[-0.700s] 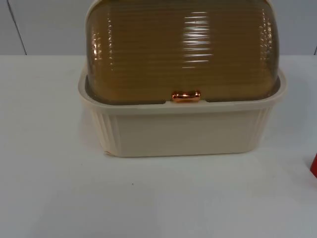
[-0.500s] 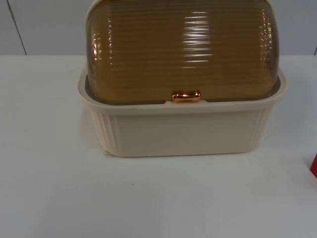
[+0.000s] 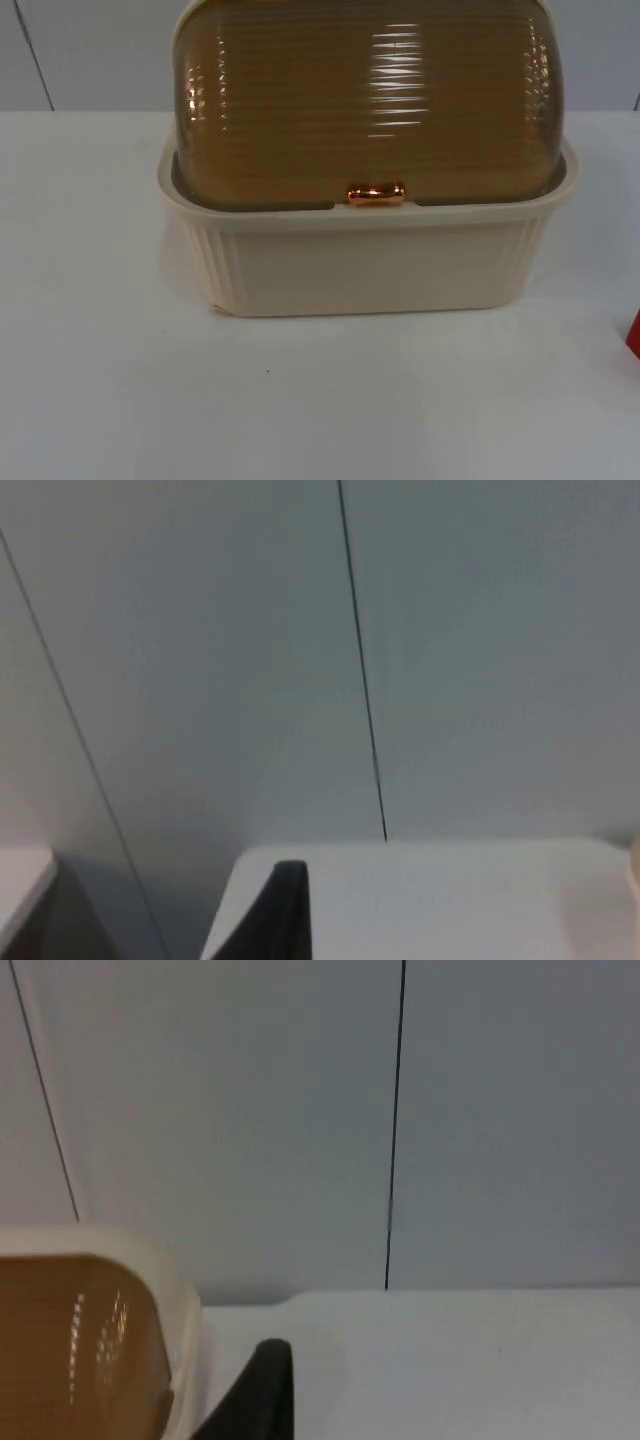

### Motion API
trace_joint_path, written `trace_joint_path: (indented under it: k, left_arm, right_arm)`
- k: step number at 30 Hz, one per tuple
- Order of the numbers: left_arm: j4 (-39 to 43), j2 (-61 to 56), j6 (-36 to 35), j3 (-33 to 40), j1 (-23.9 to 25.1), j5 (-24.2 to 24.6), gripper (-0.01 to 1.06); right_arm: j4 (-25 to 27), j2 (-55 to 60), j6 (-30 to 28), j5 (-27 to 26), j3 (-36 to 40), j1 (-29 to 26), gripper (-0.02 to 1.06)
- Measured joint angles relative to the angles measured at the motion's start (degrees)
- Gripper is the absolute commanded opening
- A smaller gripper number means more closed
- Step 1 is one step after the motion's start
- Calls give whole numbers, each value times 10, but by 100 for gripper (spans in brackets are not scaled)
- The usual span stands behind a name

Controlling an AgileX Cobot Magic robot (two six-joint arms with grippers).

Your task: Open the box lid with the left hand, place the block into the box with the right hand, then close the box lid with the left hand.

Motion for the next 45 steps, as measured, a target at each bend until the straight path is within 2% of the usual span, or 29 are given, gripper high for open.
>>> trace_joint_path:
  k: [5,9,12,17,24,28,29,30,35,36,41,42,45]
  left_arm:
    - [1,87,-1,-53,0,-59,104]
    - [1,133,-1,-57,0,-75,104]
    - [1,169,-1,-58,0,-66,104]
    - [-3,259,17,-58,0,-16,104]
    - [-53,323,69,-58,-20,-5,104]
    - [-98,362,116,-58,-83,4,104]
    - [-100,371,126,-58,-105,7,104]
    - [-100,371,126,-58,-105,7,104]
    - [-99,416,185,-58,-212,-6,104]
    - [-99,416,185,-58,-212,-6,104]
    - [-8,470,235,-58,-307,-44,104]
    - [-8,470,235,-58,-307,-44,104]
    - [72,503,249,-58,-351,-59,104]
  right_arm:
    - [-16,76,0,-57,-41,0,105]
    - [-37,133,0,-85,-45,0,105]
    - [-45,172,0,-99,-45,0,105]
    - [-48,260,0,-105,-45,0,105]
    - [-48,285,0,-89,-45,0,105]
    - [-49,285,-5,-90,-45,0,105]
    - [-49,285,-5,-90,-45,0,105]
    - [-49,285,-5,-90,-45,0,105]
    - [-49,285,-5,-91,-45,0,105]
    - [-49,285,-5,-91,-45,0,105]
    - [-49,285,-5,-93,-45,0,105]
    - [-49,285,-5,-93,-45,0,105]
    - [-49,285,-5,-93,-45,0,105]
